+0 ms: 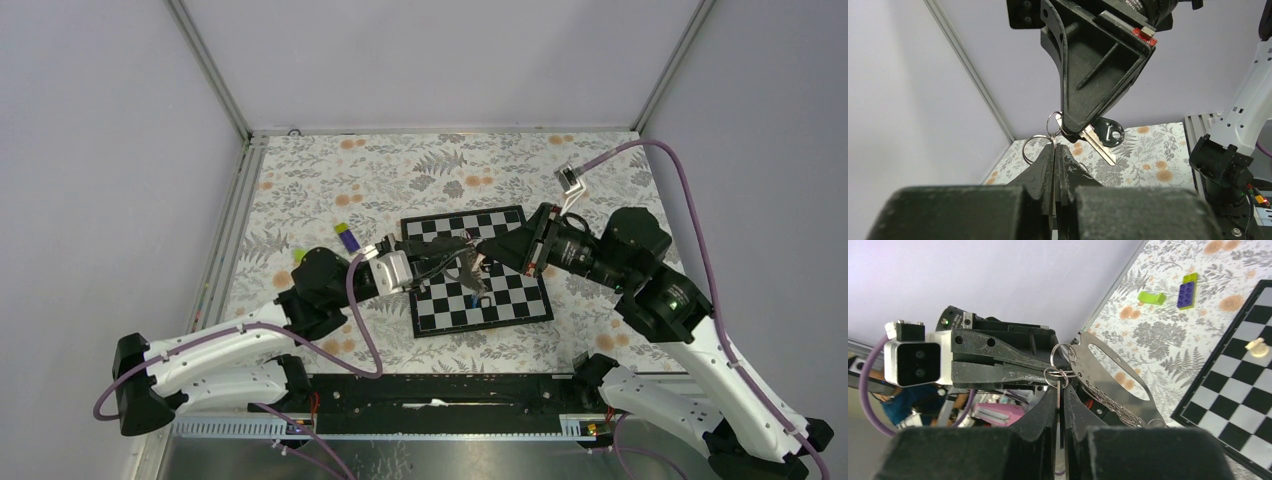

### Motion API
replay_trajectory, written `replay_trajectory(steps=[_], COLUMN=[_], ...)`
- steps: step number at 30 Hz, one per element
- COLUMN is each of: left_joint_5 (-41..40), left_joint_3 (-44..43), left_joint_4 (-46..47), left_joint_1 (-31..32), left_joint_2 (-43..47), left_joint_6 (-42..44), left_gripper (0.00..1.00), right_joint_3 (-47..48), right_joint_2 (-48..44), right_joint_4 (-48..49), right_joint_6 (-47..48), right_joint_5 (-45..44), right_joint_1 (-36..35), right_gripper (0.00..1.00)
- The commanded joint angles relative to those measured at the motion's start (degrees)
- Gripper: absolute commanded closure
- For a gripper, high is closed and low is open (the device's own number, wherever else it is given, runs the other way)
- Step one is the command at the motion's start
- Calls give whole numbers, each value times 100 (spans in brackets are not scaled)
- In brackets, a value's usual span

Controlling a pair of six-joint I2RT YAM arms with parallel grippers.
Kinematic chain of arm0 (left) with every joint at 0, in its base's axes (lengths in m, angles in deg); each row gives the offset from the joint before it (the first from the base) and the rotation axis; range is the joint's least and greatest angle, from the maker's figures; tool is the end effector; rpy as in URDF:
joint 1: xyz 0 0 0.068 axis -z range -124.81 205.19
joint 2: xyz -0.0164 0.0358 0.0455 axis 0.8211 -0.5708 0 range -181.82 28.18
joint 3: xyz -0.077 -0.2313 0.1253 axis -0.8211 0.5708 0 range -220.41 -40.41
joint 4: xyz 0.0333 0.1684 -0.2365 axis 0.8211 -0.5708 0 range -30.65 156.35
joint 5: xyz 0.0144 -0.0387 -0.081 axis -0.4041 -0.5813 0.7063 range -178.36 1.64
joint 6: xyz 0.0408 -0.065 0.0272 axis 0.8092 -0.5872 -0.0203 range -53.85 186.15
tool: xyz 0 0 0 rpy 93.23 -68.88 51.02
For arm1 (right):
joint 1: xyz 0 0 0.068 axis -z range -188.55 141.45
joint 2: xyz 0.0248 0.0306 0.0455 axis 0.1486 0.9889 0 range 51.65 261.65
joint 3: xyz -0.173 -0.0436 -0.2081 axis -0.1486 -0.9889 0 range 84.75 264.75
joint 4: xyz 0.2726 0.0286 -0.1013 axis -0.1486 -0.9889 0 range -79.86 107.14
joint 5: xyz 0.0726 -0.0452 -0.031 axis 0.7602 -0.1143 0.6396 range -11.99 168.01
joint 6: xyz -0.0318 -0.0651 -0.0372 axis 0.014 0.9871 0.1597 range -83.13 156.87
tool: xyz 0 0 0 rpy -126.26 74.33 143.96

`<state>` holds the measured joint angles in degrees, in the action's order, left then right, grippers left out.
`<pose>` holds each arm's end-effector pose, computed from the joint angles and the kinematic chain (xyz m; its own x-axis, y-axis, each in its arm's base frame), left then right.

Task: Remove the keys from the keyring
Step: Remove the key from the keyring.

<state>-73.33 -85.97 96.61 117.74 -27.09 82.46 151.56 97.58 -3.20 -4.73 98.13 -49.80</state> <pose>0.1154 -0.2620 0.3939 0.4276 -0.2345 -0.8730 0.8845 0.3081 0.3504 0.1447 0.1592 0.4605 -0.5775 0.3228 -0.7499 -0.6611 0.3540 0.6615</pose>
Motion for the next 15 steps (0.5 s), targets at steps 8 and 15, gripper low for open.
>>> replay_trajectory(steps=[8,15], left_joint_5=[15,-32], left_joint_3=[71,106], left_joint_4=[744,900], left_joint_1=[-23,-22], left_joint_2=[242,275], left_joint_6=[331,550], left_gripper=[100,100], right_joint_3=[-951,-1436], right_joint_2=[-375,-495], right_joint_4=[1711,2440], right_joint_6=[-1650,-2164], right_joint_5=[-285,-281], right_joint_1=[-17,-22], right_gripper=[99,100])
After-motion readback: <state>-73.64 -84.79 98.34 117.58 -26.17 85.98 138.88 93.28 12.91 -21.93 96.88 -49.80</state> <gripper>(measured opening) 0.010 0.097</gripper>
